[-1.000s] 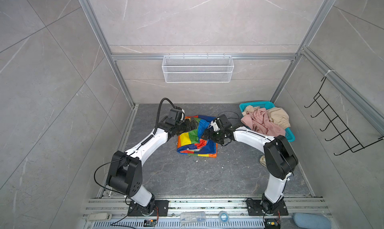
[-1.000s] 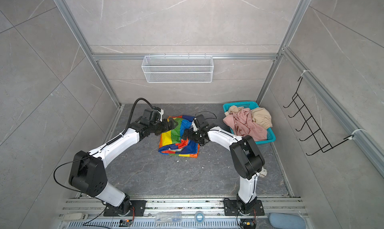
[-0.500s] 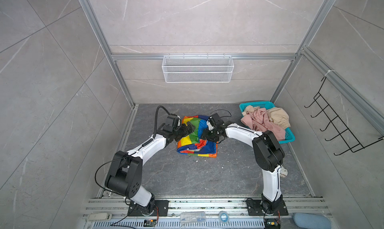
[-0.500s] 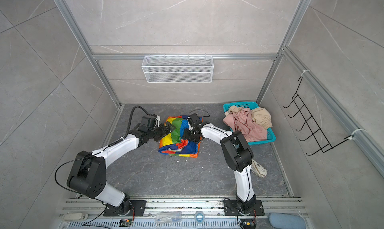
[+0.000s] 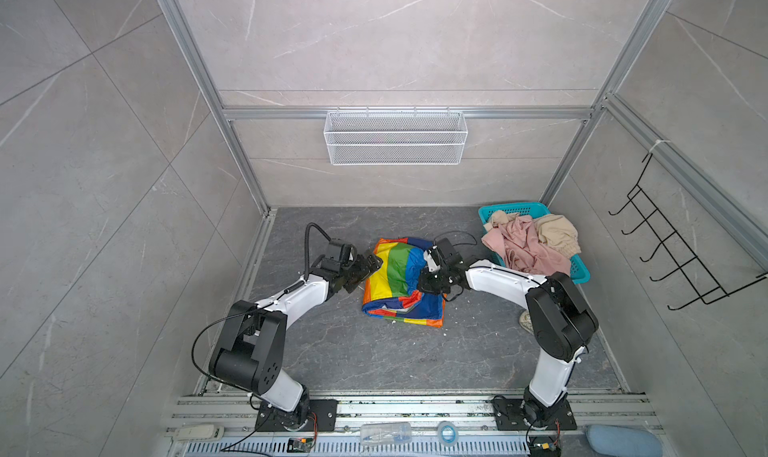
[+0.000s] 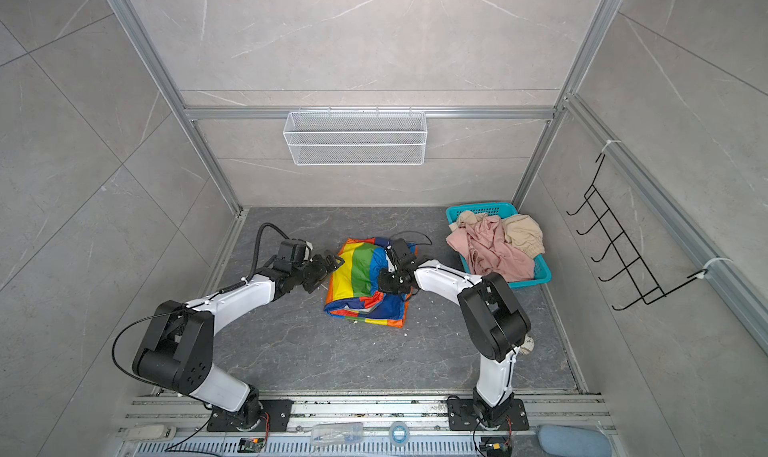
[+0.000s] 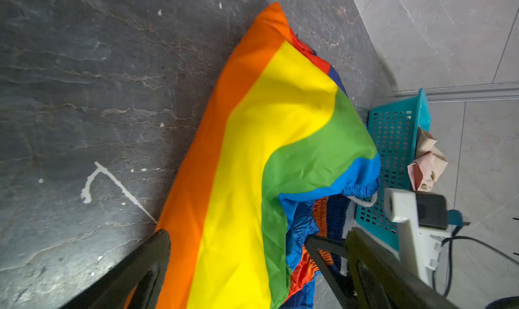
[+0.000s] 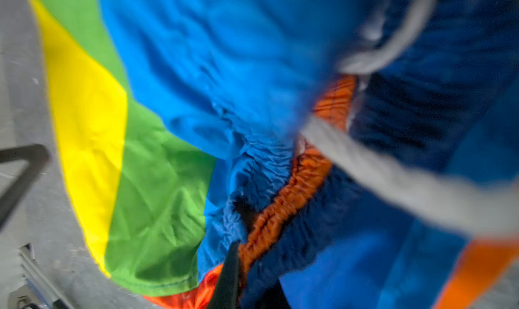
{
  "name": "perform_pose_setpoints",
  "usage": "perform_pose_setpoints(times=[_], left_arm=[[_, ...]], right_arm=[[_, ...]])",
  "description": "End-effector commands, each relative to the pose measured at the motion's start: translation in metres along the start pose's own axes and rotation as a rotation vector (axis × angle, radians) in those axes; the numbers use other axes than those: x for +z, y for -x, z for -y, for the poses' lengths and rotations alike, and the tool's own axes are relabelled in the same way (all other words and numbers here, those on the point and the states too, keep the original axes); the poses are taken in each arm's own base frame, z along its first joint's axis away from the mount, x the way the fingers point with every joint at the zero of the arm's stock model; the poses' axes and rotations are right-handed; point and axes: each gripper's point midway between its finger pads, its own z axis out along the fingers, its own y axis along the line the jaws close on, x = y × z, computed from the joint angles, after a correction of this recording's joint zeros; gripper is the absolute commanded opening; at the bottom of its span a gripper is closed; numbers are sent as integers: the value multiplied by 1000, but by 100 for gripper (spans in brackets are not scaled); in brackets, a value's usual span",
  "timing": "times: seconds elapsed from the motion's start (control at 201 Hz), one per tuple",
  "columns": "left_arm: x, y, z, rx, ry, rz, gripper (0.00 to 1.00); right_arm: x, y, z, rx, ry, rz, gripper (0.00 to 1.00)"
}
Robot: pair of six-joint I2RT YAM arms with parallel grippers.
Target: Fold and stack the shorts
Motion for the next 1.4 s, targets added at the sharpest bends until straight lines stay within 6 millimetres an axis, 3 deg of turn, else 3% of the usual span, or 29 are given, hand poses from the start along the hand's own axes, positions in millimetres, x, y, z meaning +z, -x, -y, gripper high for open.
perform_pose_setpoints(times=[0.0,0.184,0.339,0.463,0.558,0.687,0.936,1.176,1.34,1.4], left_arm=[[1,4,10,-9,-48,3,99],[9,2,9,-43,-62,-12,99],[11,4,13,-50,-76,-18,99],[10,6,16,-49,-81,-15,99],[7,8,21,-57,-98,-10,99],[6,11,31,-78,-136,-10,99],[4,-1,35,-105,-160,-34,99],[19,-32,26,-120,-139,-89,100],[32,-50,17,-124,-113,-119,99],[37,-58,11,-124,-96,-132,99]], right_arm=[[15,-15,27,41,-38,-14,8],[22,-22,38,47,-47,-29,15],[-2,-4,32,10,-68,12,24],[-40,23,18,-19,-79,92,52],[-66,45,0,-40,-61,153,68],[-71,67,-10,-42,-63,181,78],[-38,92,-3,-27,-92,155,76],[-17,99,8,-16,-117,129,66],[-15,104,20,8,-126,134,51],[-16,109,25,16,-122,147,38]])
